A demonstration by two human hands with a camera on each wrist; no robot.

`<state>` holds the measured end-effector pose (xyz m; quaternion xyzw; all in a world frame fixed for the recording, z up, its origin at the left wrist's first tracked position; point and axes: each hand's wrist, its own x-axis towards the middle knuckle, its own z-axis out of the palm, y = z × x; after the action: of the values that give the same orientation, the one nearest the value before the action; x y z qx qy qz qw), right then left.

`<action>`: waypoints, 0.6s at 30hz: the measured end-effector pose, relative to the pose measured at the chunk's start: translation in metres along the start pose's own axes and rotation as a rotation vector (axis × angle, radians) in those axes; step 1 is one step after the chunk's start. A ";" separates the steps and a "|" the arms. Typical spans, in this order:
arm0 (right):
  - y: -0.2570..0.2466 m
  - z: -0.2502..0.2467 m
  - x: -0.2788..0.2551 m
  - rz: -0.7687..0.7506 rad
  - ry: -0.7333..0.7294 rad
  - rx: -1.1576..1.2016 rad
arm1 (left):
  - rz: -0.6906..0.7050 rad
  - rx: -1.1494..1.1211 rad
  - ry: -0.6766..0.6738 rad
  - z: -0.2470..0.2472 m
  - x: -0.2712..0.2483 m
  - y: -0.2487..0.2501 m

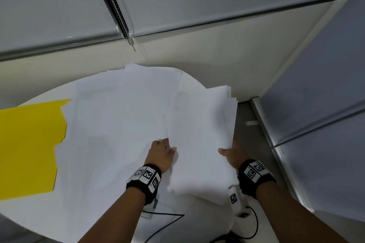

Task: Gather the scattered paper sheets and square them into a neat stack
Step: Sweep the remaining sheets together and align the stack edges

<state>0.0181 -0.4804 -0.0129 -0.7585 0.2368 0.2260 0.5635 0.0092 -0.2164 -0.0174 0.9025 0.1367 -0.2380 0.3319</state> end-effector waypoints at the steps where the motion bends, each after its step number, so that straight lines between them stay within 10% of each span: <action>1: -0.002 -0.003 0.000 0.001 0.015 -0.009 | -0.013 -0.062 0.009 -0.005 0.002 -0.001; 9: -0.082 -0.037 -0.021 -0.303 -0.035 0.122 | 0.164 -0.848 0.077 -0.081 0.005 0.055; 18: -0.119 -0.030 -0.027 -0.519 0.150 0.003 | 0.337 -0.961 0.238 -0.103 -0.024 0.103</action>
<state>0.0723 -0.4763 0.1003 -0.8077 0.0759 0.0168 0.5845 0.0655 -0.2269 0.1186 0.6786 0.1199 0.0124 0.7245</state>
